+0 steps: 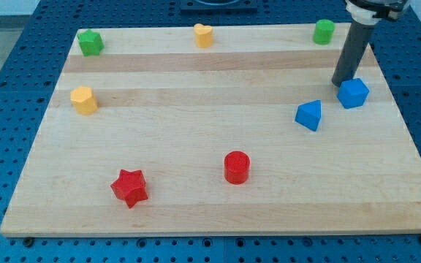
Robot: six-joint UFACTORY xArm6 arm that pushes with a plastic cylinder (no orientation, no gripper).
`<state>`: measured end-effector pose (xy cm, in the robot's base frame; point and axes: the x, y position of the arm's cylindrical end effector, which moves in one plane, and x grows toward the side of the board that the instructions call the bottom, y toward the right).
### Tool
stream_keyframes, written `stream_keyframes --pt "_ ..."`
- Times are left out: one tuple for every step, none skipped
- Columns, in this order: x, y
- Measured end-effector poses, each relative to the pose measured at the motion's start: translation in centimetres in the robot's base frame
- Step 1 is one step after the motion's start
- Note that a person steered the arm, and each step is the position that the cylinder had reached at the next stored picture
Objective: Slightly tap the red circle
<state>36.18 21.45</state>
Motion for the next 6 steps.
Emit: stream_keyframes --pt "-0.2 -0.4" --pt "-0.2 -6.9" --pt "1.3 -15.3" --pt "5.8 -17.7" --pt "9.4 -16.8" --pt "11.9 -16.4"
